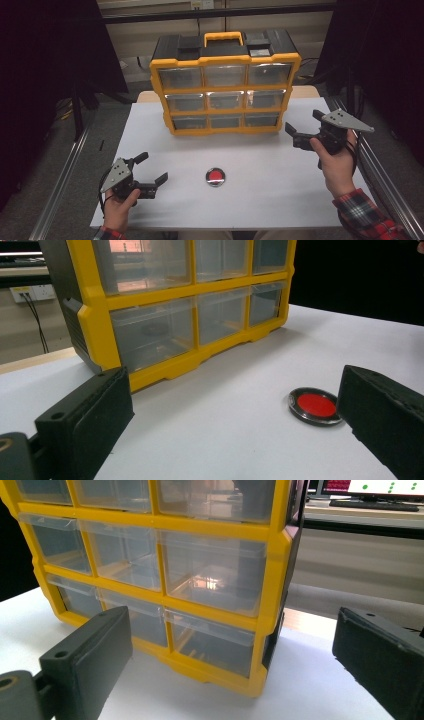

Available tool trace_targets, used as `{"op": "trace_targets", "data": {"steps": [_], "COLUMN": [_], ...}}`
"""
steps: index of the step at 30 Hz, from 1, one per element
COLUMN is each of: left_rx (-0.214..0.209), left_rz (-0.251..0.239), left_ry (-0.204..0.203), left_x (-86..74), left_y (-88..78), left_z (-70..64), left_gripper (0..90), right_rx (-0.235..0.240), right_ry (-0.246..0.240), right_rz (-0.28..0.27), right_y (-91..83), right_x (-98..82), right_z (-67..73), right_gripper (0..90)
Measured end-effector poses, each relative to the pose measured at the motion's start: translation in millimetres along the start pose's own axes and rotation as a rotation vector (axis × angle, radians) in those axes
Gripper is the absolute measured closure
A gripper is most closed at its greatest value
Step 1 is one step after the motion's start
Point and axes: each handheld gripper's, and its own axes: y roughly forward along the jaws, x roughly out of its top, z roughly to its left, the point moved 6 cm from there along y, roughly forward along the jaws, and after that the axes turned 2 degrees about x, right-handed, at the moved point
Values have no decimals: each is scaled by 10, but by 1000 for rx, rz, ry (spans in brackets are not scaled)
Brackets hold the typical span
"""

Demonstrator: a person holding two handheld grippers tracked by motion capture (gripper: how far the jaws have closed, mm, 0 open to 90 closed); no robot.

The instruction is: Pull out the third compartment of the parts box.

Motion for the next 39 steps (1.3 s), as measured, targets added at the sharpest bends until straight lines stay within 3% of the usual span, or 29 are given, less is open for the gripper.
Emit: {"op": "trace_targets", "data": {"steps": [15,16,18,39], "left_rx": [1,2,4,2], "left_rz": [4,-8,-1,-4], "left_ry": [-2,-23,-5,-13], "left_x": [-6,-1,-4,-2], "left_y": [-2,8,4,4], "left_z": [4,-8,2,-5], "left_gripper": [18,18,18,18], "right_rx": [-10,-10,-13,-39], "right_ry": [1,-1,1,-4], "right_rz": [-4,-4,-5,-13], "right_y": [95,101,115,260], "right_x": [145,154,174,415], "right_z": [-11,-12,-16,-14], "right_gripper": [18,18,18,12]}}
